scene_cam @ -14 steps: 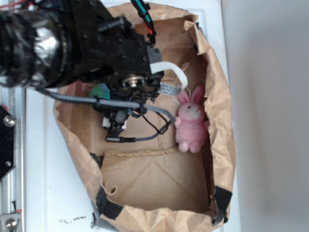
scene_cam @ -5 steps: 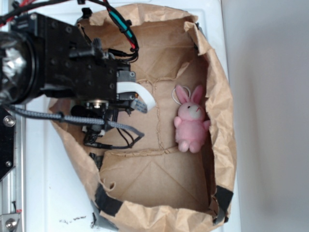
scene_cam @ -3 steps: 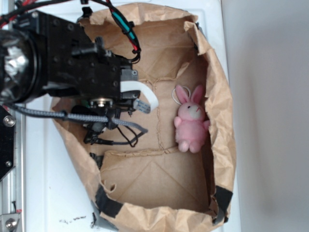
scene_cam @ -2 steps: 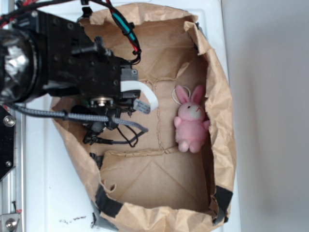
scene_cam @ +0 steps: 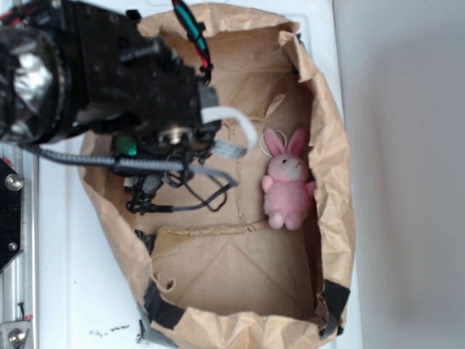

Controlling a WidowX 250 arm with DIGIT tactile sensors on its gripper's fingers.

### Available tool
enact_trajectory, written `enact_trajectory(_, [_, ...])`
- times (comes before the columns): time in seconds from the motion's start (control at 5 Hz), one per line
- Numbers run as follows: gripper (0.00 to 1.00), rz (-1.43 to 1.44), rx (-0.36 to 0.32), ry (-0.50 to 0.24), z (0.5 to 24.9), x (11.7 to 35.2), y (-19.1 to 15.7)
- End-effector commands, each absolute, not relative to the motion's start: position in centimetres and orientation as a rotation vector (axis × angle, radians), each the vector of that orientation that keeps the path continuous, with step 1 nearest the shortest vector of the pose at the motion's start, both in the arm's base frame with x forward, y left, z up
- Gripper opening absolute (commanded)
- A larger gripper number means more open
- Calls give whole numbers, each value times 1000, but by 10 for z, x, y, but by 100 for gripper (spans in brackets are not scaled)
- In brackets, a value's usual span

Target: Grab the green ball.

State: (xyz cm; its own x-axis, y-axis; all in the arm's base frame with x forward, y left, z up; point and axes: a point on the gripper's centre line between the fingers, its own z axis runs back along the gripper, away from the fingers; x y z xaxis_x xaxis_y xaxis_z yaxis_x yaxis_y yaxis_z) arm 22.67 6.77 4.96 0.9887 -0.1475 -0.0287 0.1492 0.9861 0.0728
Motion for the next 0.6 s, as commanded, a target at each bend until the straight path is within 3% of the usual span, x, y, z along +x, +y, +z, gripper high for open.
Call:
enact_trajectory(0.0, [0,-80,20,-85,124,259,68])
enact_trajectory(0.4, [0,-65,-17,-177,147,259,50])
